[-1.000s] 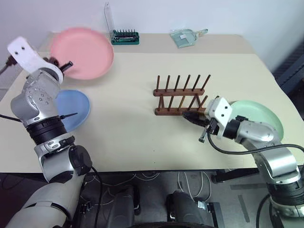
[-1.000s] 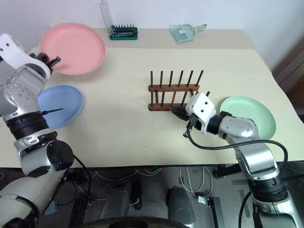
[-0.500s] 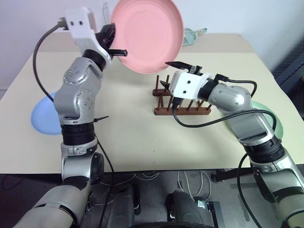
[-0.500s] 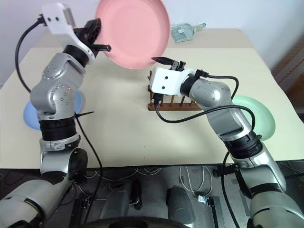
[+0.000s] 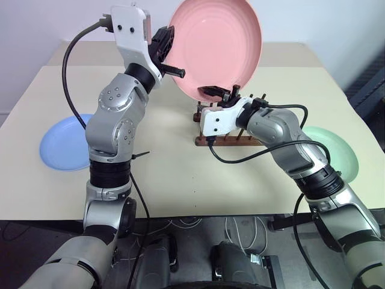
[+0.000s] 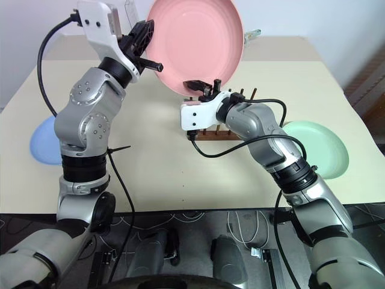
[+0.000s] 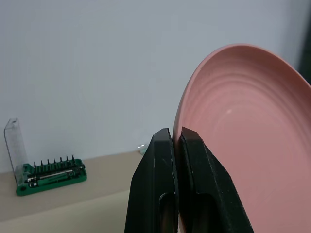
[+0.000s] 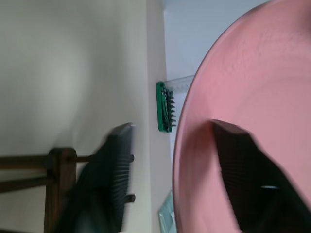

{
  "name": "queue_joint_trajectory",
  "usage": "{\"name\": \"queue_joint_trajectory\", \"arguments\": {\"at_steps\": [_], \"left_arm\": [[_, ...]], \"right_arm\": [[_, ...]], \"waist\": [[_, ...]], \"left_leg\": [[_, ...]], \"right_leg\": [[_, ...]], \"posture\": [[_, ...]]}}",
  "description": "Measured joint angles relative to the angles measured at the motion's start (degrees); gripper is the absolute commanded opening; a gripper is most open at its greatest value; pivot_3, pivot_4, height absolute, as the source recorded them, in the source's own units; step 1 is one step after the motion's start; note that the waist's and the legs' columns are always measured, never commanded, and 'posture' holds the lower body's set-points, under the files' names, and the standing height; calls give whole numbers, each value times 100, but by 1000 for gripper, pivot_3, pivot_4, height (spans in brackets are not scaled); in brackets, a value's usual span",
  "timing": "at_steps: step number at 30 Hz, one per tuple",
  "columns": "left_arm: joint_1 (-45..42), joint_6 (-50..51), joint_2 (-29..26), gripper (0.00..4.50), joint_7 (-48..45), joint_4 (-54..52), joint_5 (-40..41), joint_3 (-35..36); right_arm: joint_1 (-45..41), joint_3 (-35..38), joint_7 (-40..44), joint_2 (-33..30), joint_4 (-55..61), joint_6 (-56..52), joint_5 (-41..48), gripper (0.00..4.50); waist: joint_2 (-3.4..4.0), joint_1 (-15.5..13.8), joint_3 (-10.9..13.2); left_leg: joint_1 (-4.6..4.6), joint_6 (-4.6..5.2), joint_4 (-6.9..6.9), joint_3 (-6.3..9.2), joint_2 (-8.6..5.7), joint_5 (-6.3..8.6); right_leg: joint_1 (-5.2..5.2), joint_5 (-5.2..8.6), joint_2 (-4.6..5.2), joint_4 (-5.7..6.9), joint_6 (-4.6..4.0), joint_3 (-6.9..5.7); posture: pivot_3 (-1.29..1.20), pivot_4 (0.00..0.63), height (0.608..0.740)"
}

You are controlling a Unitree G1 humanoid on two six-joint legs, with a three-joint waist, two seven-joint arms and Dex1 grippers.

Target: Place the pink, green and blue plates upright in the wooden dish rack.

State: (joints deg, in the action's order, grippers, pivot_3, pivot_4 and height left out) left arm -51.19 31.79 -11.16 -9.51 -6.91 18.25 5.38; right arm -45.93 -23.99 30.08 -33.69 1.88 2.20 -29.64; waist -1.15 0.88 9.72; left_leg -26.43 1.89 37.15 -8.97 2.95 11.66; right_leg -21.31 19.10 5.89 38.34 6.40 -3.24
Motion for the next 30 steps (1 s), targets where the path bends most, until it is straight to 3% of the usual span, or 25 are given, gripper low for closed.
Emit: {"name": "queue_joint_trajectory", "arguments": {"at_steps": [2, 7, 10, 16, 19, 25, 28, 30], "left_arm": [[44, 19, -6, 0, 54, 4, -25, 52], [115, 56, 55, 0, 90, 13, 7, 211], [114, 61, 128, 965, 108, 12, 135, 296], [-231, -22, 601, 3965, 625, 123, 864, 1171], [-533, -289, 621, 3965, 909, 278, 1253, 1795], [-373, -523, -175, 3965, 668, 769, 1228, 2002], [-31, -504, -587, 3965, 35, 938, 1210, 1748], [497, -626, -1071, 3965, -883, 900, 1101, 1262]], "right_arm": [[14, 23, -76, -2, 4, 61, -107, 63], [50, 120, -165, 1, 3, 174, -278, 63], [64, 136, -176, -1, 3, 200, -338, 0], [260, 190, -175, -36, -113, 212, -446, 0], [355, 478, -184, -181, -111, 219, -357, 0], [657, 1802, -114, -279, 50, -237, 735, 0], [694, 2480, 222, -190, 528, -782, 1792, 0], [918, 3068, 545, 77, 1072, -1509, 3000, 0]], "waist": [[0, 6, 0], [2, -11, 1], [2, -9, 1], [2, -2, 1], [2, 2, 1], [2, -9, 1], [2, -9, 1], [4, -8, 0]], "left_leg": [[0, 0, 0, 0, 0, 0], [-2, -1, 1, 2, -1, 0], [0, -1, 0, 2, 0, 0], [1, 0, 1, 5, 0, -1], [3, 0, 0, 5, 1, -1], [3, 0, -2, 4, -1, -1], [3, -1, -4, 4, 0, -1], [4, -1, -9, 4, -1, 0]], "right_leg": [[0, 0, 0, 0, 0, 0], [2, 0, 1, -3, 0, 0], [4, 0, 0, -3, 0, -1], [5, 0, 0, -2, 0, 0], [8, 0, 0, -3, 0, -1], [9, 0, -1, -5, 0, -1], [10, 0, -3, -7, 0, -2], [12, 0, -4, -10, 0, -2]], "posture": [[0, 150, 732], [0, 150, 732], [0, 150, 732], [0, 150, 732], [0, 150, 732], [0, 150, 732], [0, 150, 732], [0, 150, 732]]}}
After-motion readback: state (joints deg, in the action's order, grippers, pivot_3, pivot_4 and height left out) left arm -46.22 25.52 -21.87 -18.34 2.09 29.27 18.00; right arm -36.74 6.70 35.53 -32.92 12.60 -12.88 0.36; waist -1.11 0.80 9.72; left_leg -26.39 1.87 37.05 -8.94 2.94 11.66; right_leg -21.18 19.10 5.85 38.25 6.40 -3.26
